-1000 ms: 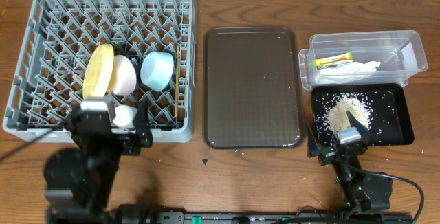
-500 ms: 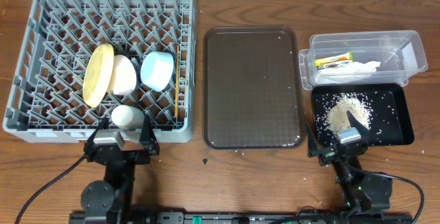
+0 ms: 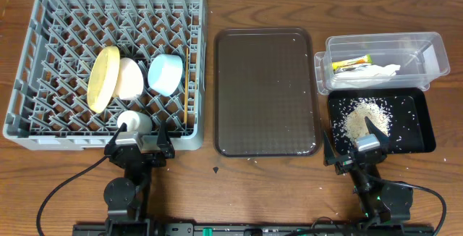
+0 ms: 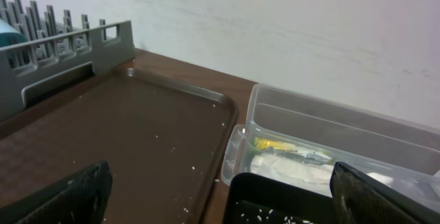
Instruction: Sort waste into correct bins and load items into the dishwasher
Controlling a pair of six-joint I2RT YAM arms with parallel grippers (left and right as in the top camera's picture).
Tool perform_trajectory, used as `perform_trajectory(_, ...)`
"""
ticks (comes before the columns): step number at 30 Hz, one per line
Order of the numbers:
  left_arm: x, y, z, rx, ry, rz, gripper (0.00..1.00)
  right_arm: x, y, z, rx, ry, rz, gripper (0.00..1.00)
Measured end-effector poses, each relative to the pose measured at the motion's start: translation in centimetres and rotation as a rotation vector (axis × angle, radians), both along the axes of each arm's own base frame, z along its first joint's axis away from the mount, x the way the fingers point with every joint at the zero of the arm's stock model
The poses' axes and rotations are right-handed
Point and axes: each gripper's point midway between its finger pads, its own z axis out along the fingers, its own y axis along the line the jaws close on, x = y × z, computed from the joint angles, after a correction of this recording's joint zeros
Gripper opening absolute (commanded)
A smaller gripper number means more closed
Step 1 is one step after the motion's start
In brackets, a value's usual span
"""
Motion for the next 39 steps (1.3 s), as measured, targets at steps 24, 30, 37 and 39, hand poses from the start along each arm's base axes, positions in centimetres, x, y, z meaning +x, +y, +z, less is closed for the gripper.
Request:
perform_trajectory(24,-0.04,0.10,-0.24,0.000,0.012,0.006,0.96,0.00,0.01,0.00,0.000,0.000,0.000,0.99)
perform_trajectory(30,-0.04,0.10,-0.24,0.000,0.012,0.006,0.96,0.00,0.00,0.00,0.000,0.000,0.000,0.99)
perform_trajectory(37,-0.04,0.10,-0.25,0.000,0.013,0.006,0.96,0.00,0.00,0.00,0.000,0.000,0.000,0.99)
perform_trajectory(39,-0.04,0.11,-0.25,0.000,0.013,0.006,0.96,0.00,0.00,0.00,0.000,0.000,0.000,0.99)
